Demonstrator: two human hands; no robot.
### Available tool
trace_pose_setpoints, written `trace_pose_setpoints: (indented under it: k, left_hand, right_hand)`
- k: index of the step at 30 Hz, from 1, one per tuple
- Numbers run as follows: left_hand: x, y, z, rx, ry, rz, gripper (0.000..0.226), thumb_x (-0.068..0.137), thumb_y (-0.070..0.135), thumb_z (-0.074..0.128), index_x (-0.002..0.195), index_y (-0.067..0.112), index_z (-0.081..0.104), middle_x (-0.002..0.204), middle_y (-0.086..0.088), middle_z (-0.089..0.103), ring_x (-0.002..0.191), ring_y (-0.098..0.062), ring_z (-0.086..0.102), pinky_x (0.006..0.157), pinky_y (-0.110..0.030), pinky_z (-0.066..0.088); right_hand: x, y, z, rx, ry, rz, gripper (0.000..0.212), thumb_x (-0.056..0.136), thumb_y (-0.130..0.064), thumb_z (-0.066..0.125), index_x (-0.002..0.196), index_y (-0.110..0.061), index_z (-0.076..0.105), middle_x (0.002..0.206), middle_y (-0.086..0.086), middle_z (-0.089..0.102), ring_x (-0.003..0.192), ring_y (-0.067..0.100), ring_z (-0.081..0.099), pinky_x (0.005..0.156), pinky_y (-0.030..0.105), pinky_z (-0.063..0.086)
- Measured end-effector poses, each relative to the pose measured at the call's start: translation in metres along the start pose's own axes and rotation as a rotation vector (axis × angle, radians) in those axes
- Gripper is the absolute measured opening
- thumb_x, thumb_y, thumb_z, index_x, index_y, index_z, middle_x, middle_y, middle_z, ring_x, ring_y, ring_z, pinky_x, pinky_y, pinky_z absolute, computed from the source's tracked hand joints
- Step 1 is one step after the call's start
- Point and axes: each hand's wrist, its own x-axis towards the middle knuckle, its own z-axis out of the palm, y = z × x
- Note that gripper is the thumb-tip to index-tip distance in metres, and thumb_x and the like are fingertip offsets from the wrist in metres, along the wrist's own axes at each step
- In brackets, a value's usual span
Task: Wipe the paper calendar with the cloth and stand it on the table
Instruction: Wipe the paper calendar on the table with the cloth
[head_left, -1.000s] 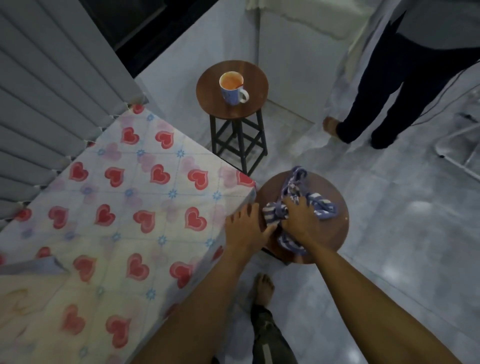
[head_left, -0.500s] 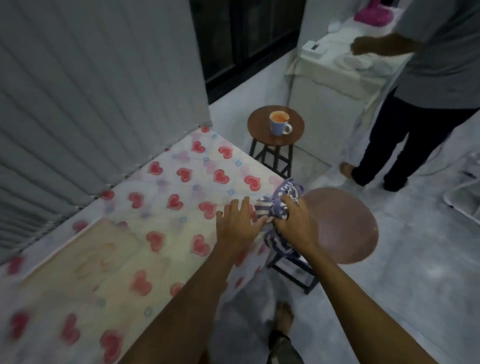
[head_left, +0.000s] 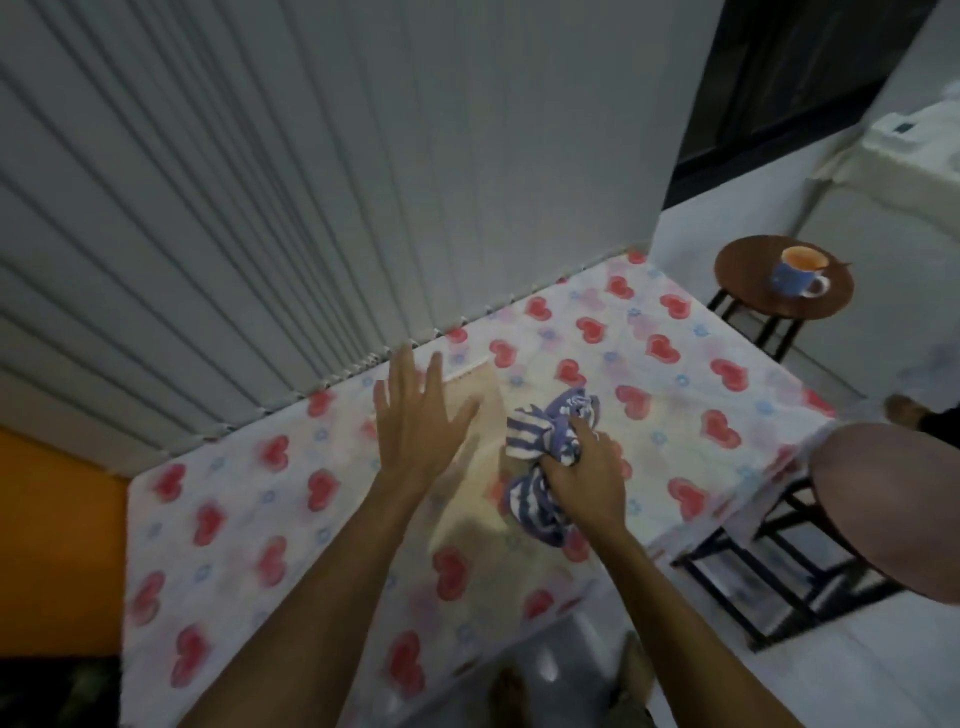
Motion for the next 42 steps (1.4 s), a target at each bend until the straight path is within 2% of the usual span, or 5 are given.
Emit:
trace_pose_setpoints:
  k: [9,15,21,32,42]
  left_hand:
    - [0.036,-0.064,0.032,0.119,-0.294,0.253,0.078,0.096,0.070,0.005,0.163,0.031,0.008,0.171,-0.005,-0.008,0.157,-0.027,-0.008,0.123,-0.057,0.011]
    - [0.058,-0.065,0.055,0.173,-0.393,0.403,0.075,0.103,0.065,0.016,0.163,0.026,-0.004,0.169,0.000,-0.018,0.156,-0.023,-0.014,0.124,-0.047,0.000]
    - [0.071,-0.085,0.045,-0.099,-0.585,0.408,0.066,0.101,0.067,0.010,0.160,0.041,-0.003,0.170,0.013,-0.011,0.155,-0.009,-0.011,0.126,-0.050,0.010]
    - [0.068,-0.102,0.062,-0.186,-0.450,0.599,0.057,0.108,0.054,0.016,0.159,0.036,-0.001,0.169,0.013,-0.002,0.156,-0.007,-0.004,0.126,-0.030,0.002]
    - [0.067,-0.096,0.059,-0.138,-0.488,0.517,0.084,0.096,0.078,0.026,0.163,0.032,0.005,0.169,0.019,-0.003,0.156,-0.008,-0.004,0.121,-0.057,0.024]
  right_hand:
    - [-0.024,-0.007,0.103,0.377,0.124,0.023,0.023,0.087,-0.009,0.071,0.108,-0.004,0.064,0.094,0.008,0.068,0.088,0.022,0.066,0.079,0.044,0.055]
    - [-0.036,-0.012,0.171,0.597,0.122,0.170,0.056,0.091,-0.009,0.067,0.143,-0.017,0.048,0.135,0.010,0.059,0.127,0.031,0.056,0.105,0.054,0.047]
    - [-0.033,-0.021,0.191,0.604,0.092,0.186,0.064,0.089,-0.019,0.066,0.146,-0.036,0.041,0.129,0.005,0.059,0.116,0.030,0.060,0.093,0.053,0.053]
    - [-0.004,-0.052,0.245,0.368,0.074,0.169,0.073,0.097,-0.038,0.048,0.160,-0.023,0.016,0.167,0.010,0.022,0.154,0.031,0.020,0.114,0.049,0.043]
    - [0.050,-0.039,0.219,0.434,0.359,0.240,0.069,0.100,-0.056,0.037,0.149,-0.006,0.037,0.138,0.018,0.053,0.126,0.035,0.052,0.102,0.040,0.046]
